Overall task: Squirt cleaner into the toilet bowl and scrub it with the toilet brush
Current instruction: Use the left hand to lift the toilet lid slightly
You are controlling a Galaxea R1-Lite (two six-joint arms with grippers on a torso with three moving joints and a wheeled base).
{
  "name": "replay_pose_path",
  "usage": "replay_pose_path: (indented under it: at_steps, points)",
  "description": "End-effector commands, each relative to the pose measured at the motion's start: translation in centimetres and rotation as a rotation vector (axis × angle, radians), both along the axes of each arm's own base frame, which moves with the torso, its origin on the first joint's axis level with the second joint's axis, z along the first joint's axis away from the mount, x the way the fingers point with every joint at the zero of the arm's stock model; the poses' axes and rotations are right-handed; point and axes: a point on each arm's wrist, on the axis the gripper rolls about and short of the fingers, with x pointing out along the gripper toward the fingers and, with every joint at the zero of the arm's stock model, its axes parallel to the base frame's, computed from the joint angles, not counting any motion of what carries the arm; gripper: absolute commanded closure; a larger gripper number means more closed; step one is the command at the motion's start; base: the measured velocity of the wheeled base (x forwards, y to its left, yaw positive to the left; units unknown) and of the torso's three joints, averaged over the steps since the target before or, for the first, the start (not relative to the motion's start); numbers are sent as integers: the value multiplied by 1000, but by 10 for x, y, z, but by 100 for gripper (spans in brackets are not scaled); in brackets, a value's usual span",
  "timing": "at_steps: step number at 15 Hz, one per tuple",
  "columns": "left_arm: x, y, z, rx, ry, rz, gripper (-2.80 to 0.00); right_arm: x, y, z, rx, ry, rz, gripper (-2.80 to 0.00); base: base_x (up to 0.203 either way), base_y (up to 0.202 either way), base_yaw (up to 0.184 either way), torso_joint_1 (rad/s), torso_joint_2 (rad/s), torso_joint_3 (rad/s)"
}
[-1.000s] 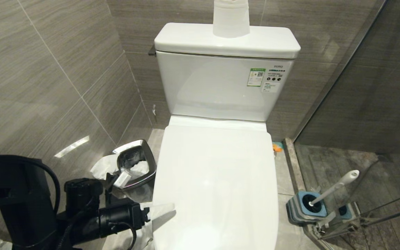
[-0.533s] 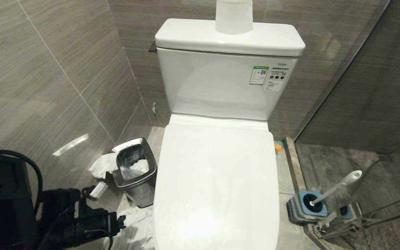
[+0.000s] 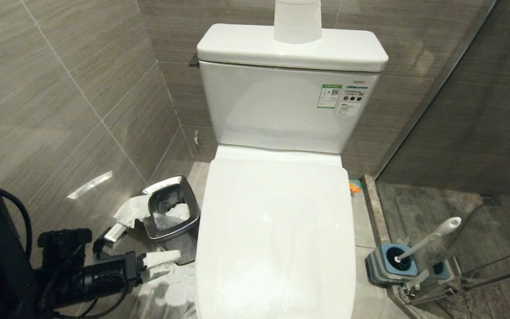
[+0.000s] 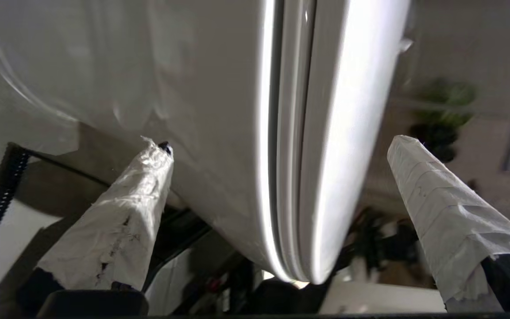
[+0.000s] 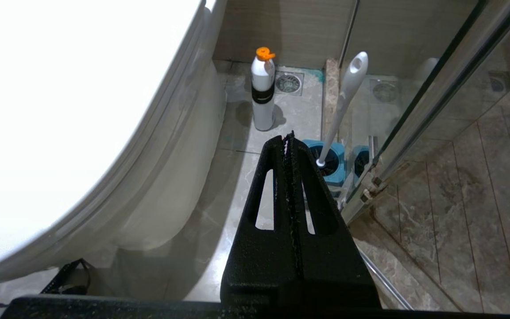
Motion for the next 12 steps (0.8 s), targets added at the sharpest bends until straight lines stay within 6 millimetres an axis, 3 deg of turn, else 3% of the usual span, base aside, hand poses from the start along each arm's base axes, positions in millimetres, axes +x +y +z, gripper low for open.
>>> replay_pose_path:
  at_steps: [1,4,8,12]
  points:
    - [4,9,9,-108,45,-10,-280,0,0,0,0,-1,0,0,0,0,0,0,0,0]
    - [4,18,12,-190,60,-64,-280,0,0,0,0,1,0,0,0,0,0,0,0,0]
    - [-12,22,8,-270,66,-158,-280,0,0,0,0,1,0,0,0,0,0,0,0,0]
    - [-26,21,-1,-242,-148,-277,-280,0,0,0,0,1,0,0,0,0,0,0,0,0]
